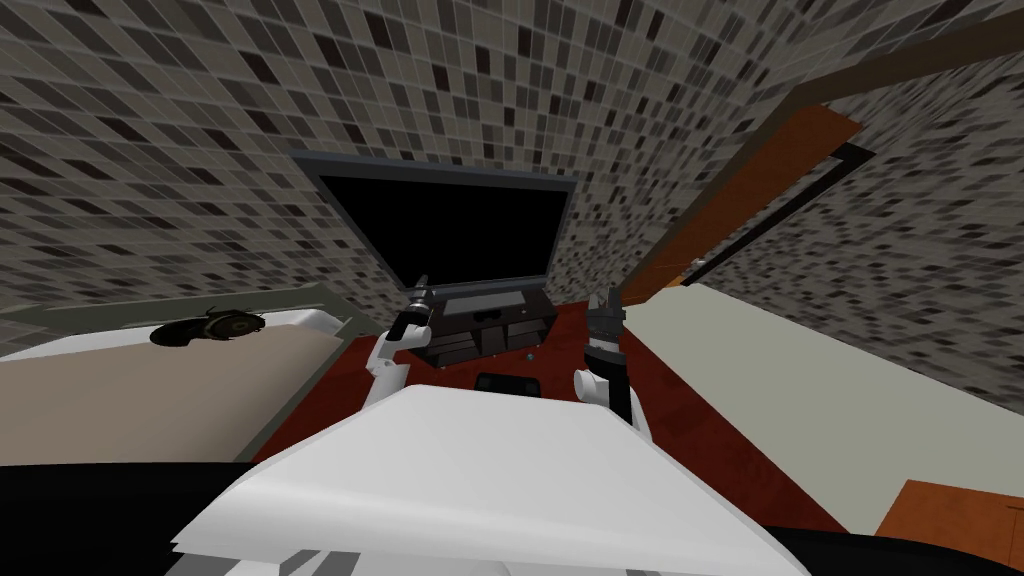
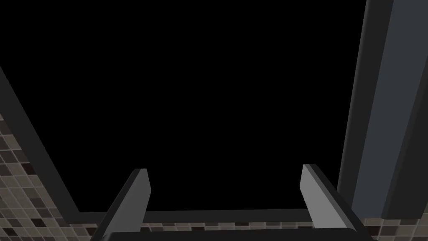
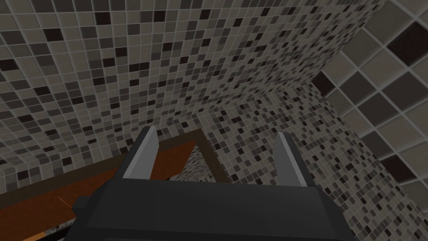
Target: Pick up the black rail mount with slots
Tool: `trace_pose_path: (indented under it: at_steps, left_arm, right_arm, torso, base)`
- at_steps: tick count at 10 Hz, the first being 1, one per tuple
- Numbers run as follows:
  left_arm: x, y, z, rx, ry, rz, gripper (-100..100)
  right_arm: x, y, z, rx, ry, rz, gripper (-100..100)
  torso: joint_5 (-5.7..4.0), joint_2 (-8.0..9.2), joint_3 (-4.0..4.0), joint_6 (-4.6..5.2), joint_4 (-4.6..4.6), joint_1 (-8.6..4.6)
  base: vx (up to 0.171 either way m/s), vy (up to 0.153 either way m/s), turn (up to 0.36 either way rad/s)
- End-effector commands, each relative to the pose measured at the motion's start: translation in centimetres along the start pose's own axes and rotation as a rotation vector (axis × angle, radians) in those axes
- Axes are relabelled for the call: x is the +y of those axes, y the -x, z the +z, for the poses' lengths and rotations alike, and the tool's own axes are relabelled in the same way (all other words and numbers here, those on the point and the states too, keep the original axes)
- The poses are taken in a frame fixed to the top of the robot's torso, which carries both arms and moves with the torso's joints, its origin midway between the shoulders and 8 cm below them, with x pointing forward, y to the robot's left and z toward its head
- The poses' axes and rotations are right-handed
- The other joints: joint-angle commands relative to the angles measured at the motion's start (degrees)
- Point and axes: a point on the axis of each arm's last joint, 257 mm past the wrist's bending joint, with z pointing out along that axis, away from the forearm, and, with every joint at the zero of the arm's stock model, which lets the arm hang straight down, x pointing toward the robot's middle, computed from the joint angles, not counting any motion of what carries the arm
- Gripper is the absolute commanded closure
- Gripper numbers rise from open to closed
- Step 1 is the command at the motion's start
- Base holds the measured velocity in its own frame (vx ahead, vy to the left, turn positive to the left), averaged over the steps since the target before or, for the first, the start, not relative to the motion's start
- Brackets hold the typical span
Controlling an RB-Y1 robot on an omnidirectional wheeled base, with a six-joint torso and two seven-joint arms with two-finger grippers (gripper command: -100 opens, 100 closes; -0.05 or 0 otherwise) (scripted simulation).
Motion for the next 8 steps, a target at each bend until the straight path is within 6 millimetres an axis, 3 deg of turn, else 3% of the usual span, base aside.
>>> trace_pose_path:
  at_steps: [1,4,7,8]
  left_arm:
    - [2.4,0.9,0.6,-0.02,0.071,0.001,-100]
    - [5.2,1.7,1.0,-0.035,0.158,0.001,-100]
    - [9.4,2.8,1.3,-0.058,0.285,0.0,-100]
    - [9.8,2.8,1.2,-0.058,0.301,-0.001,-100]
  right_arm:
    - [0.0,0.0,0.0,0.0,0.0,0.0,0]
    - [0.0,0.0,0.0,0.0,0.0,0.0,0]
    - [0.0,0.0,0.0,0.0,0.0,0.0,0]
    - [0.0,0.0,0.0,0.0,0.0,0.0,0]
  torso:
    - [0.0,0.0,0.0,0.0,0.0,0.0]
    - [-0.02,-0.07,-0.04,-0.01,-0.01,-0.06]
    - [-0.03,-0.07,-0.04,0.0,-0.01,-0.11]
    - [-0.03,-0.07,-0.04,0.0,-0.02,-0.14]
  base:
    - [0.025,-0.032,0.092]
    - [0.027,-0.037,0.066]
    - [0.035,-0.054,0.063]
    - [0.028,-0.058,0.039]
